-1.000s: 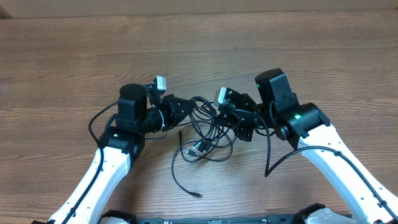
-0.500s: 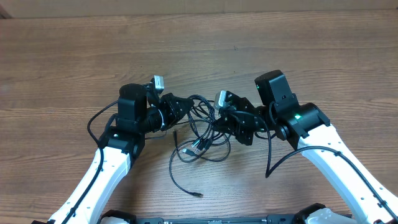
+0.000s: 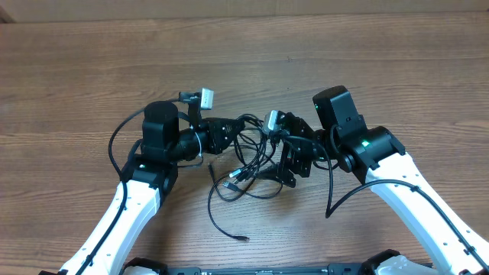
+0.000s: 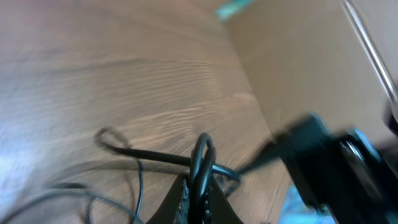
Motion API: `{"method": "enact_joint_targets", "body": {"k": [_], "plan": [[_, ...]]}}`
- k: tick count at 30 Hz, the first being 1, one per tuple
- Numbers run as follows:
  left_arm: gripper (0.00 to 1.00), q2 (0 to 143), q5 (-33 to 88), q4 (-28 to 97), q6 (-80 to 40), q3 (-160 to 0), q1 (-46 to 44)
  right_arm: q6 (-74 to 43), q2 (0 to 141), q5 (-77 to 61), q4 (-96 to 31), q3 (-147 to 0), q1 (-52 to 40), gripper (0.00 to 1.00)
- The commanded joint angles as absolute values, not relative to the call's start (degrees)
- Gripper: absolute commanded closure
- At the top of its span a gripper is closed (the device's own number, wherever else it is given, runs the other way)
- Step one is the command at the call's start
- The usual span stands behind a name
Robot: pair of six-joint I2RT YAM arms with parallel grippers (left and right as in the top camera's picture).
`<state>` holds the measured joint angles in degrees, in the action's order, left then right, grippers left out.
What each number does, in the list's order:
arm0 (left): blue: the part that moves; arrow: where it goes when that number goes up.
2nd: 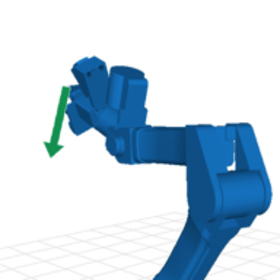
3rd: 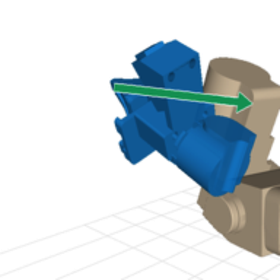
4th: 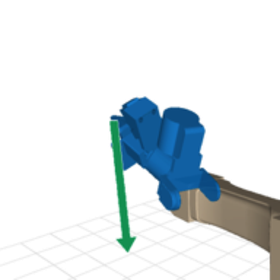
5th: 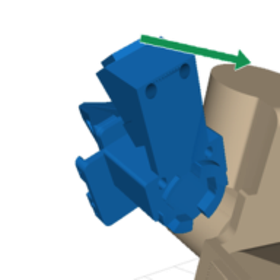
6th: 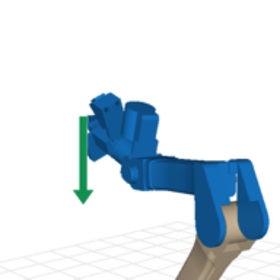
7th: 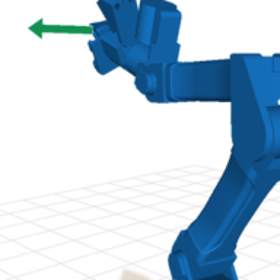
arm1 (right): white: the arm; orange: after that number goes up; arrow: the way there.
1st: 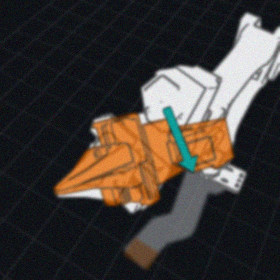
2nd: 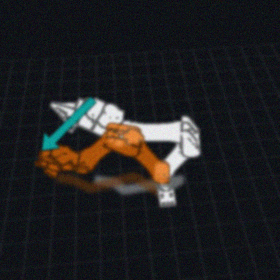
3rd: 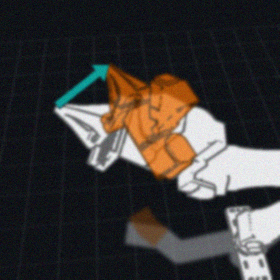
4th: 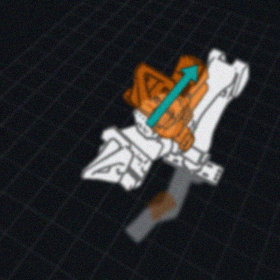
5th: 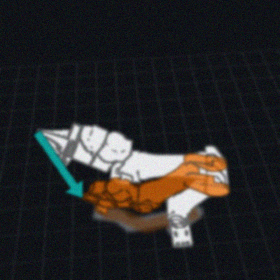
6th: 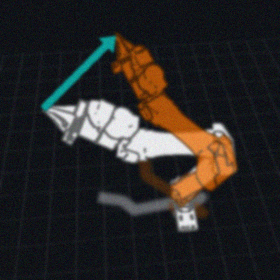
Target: Untangle cables
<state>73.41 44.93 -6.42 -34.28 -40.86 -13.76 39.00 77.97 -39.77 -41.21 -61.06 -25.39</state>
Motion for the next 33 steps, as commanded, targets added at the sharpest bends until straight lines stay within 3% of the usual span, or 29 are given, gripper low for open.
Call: {"method": "enact_joint_targets", "body": {"k": [1, 9, 17, 26, 28, 31, 32, 33], "plan": [[0.96, 73.43, 54.46, -10.28, -18.59, -41.30, -13.52, 38.98, 78.11, -38.00, -40.38, -62.48, -25.36, 0.00], [0.96, 73.43, 59.22, -12.78, -10.17, -41.30, -13.52, 38.83, 75.33, -35.51, -37.26, -63.81, -25.36, 0.00], [0.96, 73.43, 71.66, -16.21, -4.19, -41.30, -13.52, 38.83, 70.46, -31.94, -33.82, -63.83, -25.36, 0.00], [0.96, 73.43, 74.65, -16.64, -2.11, -41.30, -13.52, 38.83, 66.35, -31.57, -32.36, -63.83, -25.36, 0.00], [0.96, 73.43, 76.18, -16.62, -1.17, -41.30, -13.52, 38.83, 66.11, -31.62, -32.51, -63.81, -25.36, 0.17], [0.96, 73.43, 76.60, -16.62, -1.17, -41.30, -13.54, 38.85, 66.02, -32.45, -32.49, -63.81, -25.36, 0.54], [0.96, 73.43, 76.62, -16.62, -0.86, -41.30, -13.54, 38.85, 66.02, -33.01, -32.42, -63.81, -25.39, 0.63], [0.96, 73.43, 76.90, -16.60, -0.19, -41.30, -13.54, 38.85, 66.02, -33.63, -32.38, -63.83, -25.36, 0.65]]}}
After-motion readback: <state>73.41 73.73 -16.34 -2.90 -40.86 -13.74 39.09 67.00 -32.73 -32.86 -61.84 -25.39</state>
